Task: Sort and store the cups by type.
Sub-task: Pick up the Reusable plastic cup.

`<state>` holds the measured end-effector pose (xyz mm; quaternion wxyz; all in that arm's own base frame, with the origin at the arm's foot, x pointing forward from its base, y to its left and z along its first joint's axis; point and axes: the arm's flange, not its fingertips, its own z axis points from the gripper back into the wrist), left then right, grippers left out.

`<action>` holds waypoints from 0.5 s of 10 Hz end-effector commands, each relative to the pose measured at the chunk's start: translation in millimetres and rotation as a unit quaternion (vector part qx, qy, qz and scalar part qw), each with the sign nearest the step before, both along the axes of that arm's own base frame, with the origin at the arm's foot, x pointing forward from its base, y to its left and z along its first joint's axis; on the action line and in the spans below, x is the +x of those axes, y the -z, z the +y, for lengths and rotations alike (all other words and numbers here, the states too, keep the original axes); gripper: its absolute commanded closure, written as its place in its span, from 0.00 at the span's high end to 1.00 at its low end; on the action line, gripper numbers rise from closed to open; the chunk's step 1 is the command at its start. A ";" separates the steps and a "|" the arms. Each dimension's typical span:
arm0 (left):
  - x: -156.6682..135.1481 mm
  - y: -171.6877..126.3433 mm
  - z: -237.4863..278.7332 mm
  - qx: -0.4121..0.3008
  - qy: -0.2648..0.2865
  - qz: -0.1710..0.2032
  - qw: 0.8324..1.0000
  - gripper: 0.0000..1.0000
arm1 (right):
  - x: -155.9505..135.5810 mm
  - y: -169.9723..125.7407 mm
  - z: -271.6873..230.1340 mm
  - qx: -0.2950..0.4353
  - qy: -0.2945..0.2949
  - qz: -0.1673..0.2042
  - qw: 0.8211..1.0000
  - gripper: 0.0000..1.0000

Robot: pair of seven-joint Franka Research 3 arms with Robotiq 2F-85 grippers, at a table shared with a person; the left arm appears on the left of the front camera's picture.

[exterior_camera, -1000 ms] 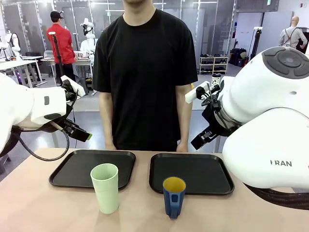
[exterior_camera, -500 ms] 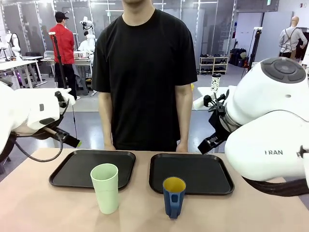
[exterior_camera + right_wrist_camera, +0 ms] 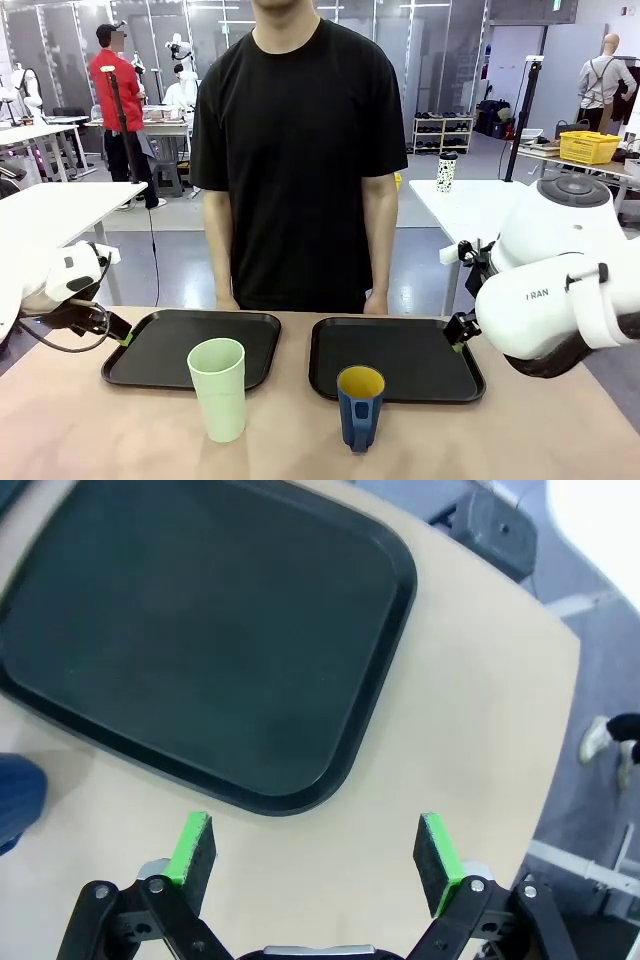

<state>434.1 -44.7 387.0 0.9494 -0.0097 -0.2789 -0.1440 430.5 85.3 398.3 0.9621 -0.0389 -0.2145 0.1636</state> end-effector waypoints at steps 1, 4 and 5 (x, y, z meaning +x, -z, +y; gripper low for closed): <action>16.8 0.8 0.6 -0.018 -0.008 -0.007 1.000 1.00 | 19.8 7.6 -3.9 0.021 0.023 0.021 0.999 1.00; 19.9 3.5 4.2 -0.024 -0.023 -0.009 0.999 1.00 | 24.7 13.5 -12.3 0.037 0.042 0.021 0.998 1.00; 19.6 3.9 5.9 -0.022 -0.033 -0.016 0.999 1.00 | 24.6 13.2 -18.1 0.030 0.061 0.022 0.997 1.00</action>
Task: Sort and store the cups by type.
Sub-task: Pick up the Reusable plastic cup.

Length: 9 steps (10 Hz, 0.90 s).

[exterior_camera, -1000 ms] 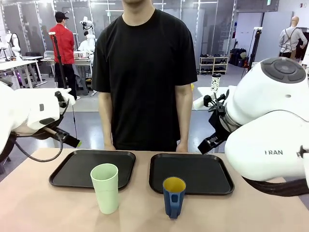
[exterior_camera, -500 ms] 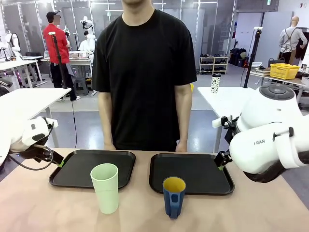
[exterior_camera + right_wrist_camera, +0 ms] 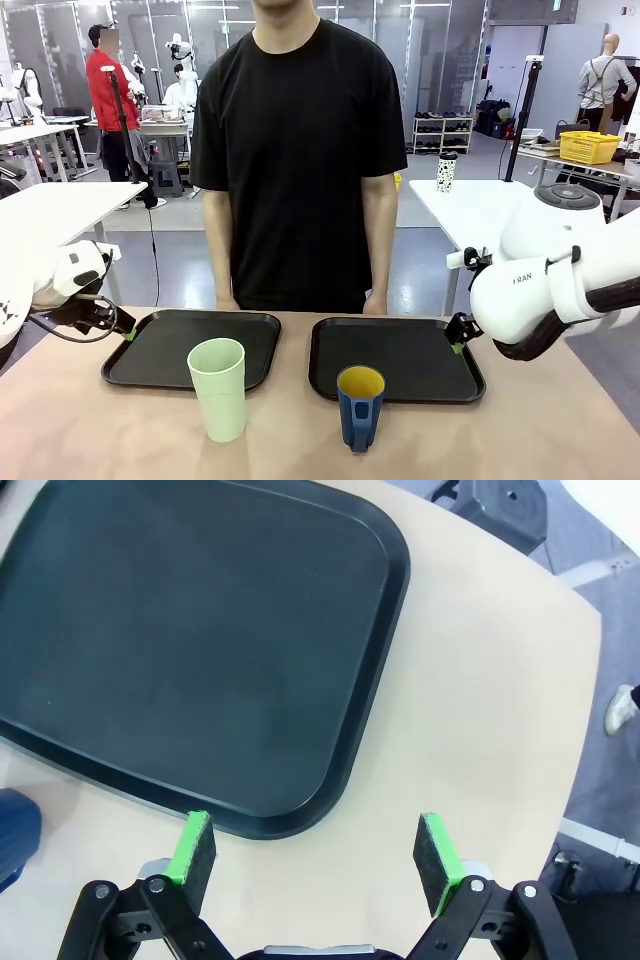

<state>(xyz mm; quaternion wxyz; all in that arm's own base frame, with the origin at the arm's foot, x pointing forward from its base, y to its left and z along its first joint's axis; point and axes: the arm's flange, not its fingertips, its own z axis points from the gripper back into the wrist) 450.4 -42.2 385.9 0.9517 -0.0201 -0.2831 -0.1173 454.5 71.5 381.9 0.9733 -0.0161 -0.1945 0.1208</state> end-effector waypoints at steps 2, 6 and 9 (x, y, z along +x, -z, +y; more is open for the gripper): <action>0.0 0.0 0.0 0.000 0.000 0.000 1.000 1.00 | -0.7 1.1 2.7 -0.002 -0.006 0.001 1.000 1.00; 0.0 0.0 0.0 0.000 0.000 0.000 1.000 1.00 | -0.7 1.1 2.7 -0.002 -0.006 0.001 1.000 1.00; 0.0 0.0 0.0 0.000 0.000 0.000 1.000 1.00 | -0.7 1.1 2.7 -0.002 -0.006 0.001 1.000 1.00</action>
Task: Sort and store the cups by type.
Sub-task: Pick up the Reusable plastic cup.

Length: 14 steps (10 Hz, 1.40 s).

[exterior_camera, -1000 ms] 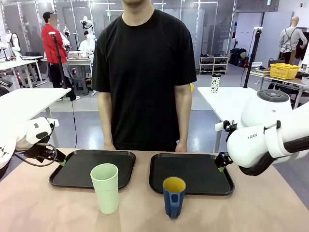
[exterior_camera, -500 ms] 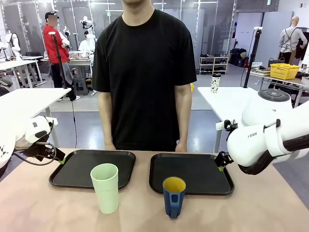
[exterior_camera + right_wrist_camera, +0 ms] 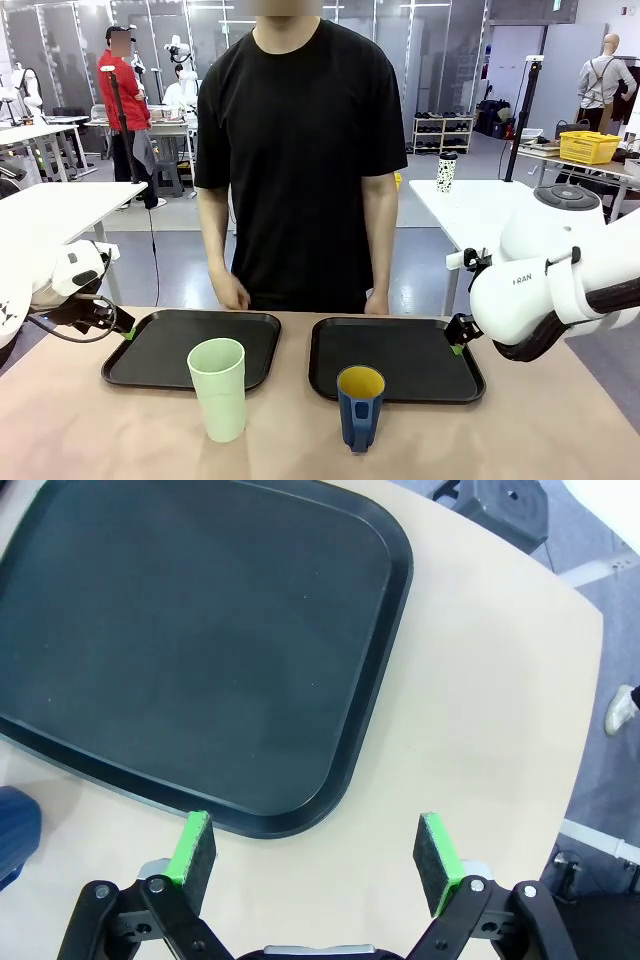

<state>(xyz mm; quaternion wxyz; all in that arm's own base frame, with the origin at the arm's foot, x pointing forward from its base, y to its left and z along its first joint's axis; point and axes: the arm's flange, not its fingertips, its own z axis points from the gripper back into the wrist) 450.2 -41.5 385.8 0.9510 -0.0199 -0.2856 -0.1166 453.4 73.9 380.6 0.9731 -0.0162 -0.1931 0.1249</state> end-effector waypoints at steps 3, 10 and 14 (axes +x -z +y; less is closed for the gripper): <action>0.2 -0.1 -0.8 0.000 0.001 0.003 1.000 1.00 | 0.4 -0.3 0.2 -0.001 -0.002 0.000 1.000 1.00; 0.2 -0.1 -0.8 0.000 0.001 0.003 1.000 1.00 | 0.4 -0.3 0.2 -0.001 -0.002 0.000 1.000 1.00; 0.2 -0.1 -0.8 0.000 0.001 0.003 1.000 1.00 | 0.4 -0.3 0.2 -0.001 -0.002 0.000 1.000 1.00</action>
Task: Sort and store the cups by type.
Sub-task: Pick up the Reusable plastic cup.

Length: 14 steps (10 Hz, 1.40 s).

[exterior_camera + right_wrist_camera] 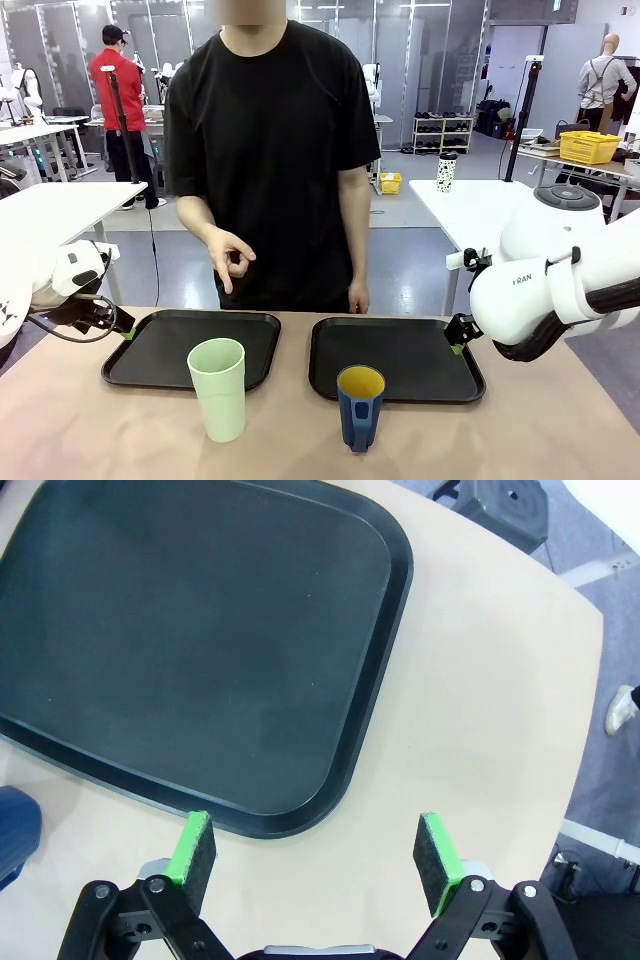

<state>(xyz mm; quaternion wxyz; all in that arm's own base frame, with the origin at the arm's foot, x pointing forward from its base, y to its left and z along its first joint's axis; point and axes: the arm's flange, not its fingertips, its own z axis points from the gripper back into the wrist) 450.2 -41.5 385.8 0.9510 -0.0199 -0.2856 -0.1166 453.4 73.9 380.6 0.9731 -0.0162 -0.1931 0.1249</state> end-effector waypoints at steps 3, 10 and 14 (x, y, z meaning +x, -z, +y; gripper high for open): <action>-5.3 -6.2 0.1 0.016 0.057 0.011 0.998 1.00 | 0.4 -0.3 0.2 -0.001 -0.002 0.000 1.000 1.00; -45.9 -25.3 8.1 0.160 0.430 0.083 0.885 1.00 | 0.4 -0.3 0.2 -0.001 -0.002 0.000 1.000 1.00; -48.2 -20.7 -2.5 0.172 0.467 0.089 0.863 1.00 | 0.4 -0.3 0.2 -0.001 -0.002 0.000 1.000 1.00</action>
